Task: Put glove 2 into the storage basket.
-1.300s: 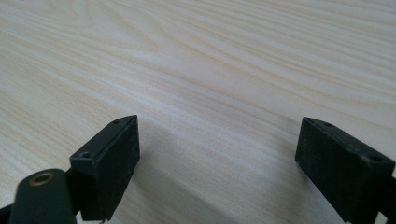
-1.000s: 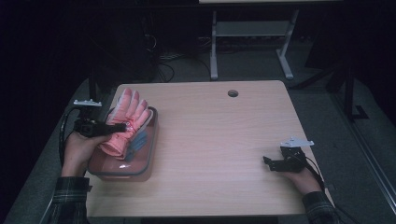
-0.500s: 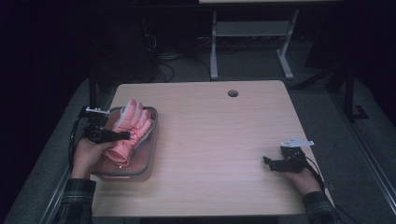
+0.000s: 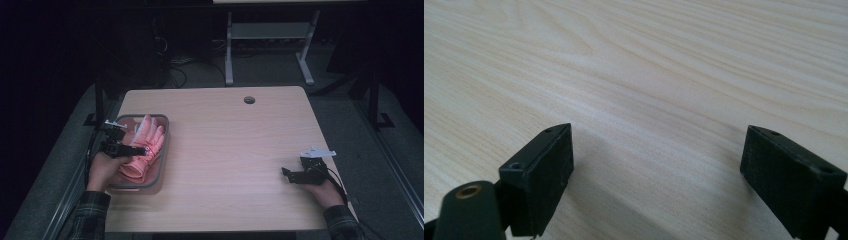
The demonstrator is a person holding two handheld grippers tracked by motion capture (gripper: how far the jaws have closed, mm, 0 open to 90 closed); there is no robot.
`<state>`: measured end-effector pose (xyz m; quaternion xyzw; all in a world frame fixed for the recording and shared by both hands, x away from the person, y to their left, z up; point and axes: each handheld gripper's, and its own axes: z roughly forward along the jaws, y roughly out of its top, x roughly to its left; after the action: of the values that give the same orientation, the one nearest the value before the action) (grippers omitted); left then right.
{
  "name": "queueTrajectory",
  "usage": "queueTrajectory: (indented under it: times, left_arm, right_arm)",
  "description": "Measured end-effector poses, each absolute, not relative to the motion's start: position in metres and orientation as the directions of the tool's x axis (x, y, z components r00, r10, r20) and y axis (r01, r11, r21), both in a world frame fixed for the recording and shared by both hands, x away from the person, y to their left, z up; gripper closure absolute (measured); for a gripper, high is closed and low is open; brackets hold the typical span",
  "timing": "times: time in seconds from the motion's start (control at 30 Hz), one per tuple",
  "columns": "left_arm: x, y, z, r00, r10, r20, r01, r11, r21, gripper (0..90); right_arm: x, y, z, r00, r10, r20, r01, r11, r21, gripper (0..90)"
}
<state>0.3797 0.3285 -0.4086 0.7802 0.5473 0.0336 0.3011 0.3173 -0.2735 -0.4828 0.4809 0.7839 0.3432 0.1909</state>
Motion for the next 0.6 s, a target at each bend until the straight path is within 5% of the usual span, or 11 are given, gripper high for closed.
queueTrajectory:
  times: [0.43, 0.6]
  left_arm:
    - [0.381, 0.335, -0.391, 0.431, 0.863, -0.263, 0.808, -0.240, 0.537, 30.7]
    - [0.380, 0.338, -0.379, 0.439, 0.868, -0.233, 0.790, -0.249, 0.560, 25.7]
  right_arm:
    - [0.317, -0.273, -0.483, -0.464, 0.885, 0.031, 0.623, 0.301, 0.722, 13.4]
    - [0.317, -0.273, -0.483, -0.464, 0.885, 0.031, 0.623, 0.301, 0.722, 13.4]
